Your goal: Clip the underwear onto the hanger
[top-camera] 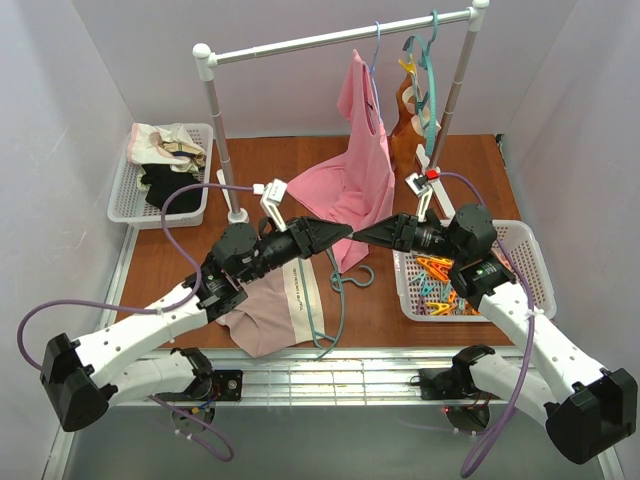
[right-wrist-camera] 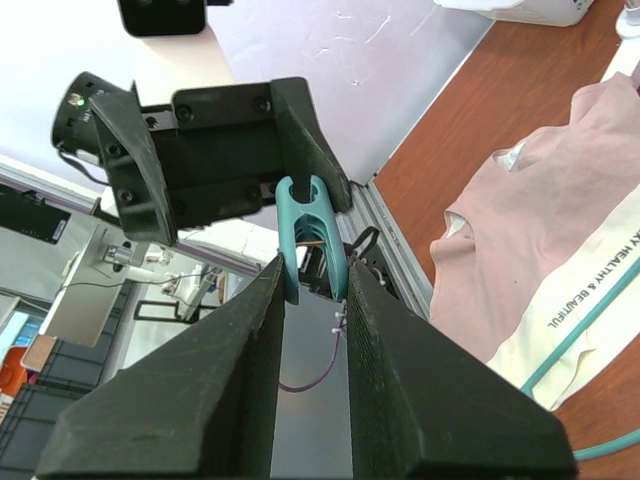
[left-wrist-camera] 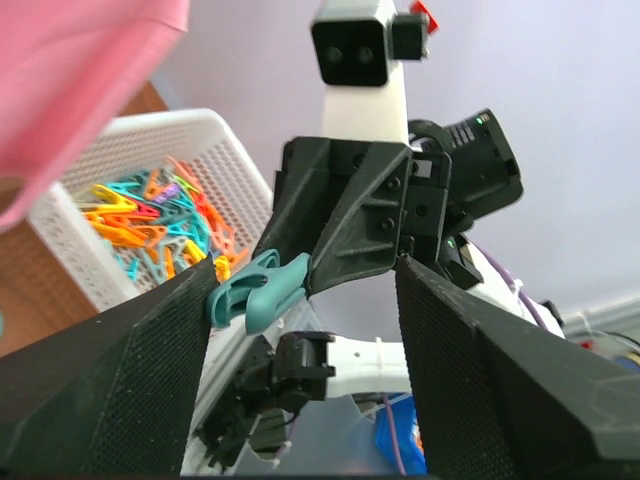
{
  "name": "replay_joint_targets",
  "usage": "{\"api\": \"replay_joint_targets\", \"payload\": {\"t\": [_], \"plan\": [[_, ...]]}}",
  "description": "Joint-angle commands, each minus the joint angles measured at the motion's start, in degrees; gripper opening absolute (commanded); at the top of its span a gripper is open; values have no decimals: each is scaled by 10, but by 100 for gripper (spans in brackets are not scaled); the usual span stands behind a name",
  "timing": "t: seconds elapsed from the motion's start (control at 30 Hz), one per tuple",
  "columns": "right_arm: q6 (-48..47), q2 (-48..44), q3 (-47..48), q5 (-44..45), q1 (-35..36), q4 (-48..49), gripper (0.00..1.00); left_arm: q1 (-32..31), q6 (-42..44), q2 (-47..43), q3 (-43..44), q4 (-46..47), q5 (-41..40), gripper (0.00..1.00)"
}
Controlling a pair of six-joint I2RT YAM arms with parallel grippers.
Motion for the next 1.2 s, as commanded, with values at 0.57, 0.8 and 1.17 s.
{"api": "replay_joint_targets", "payload": {"t": [0.57,0.8,1.17], "plan": [[-288,109,26,121,9,-263,1,3,34,-18,36,-428,-315,68],[-327,177,32,188,89,-274,1,61,71,44,6,-392,-259,65],[-323,285,65,259,136,-242,1,181,158,150,-6,-271,-101,61]]}}
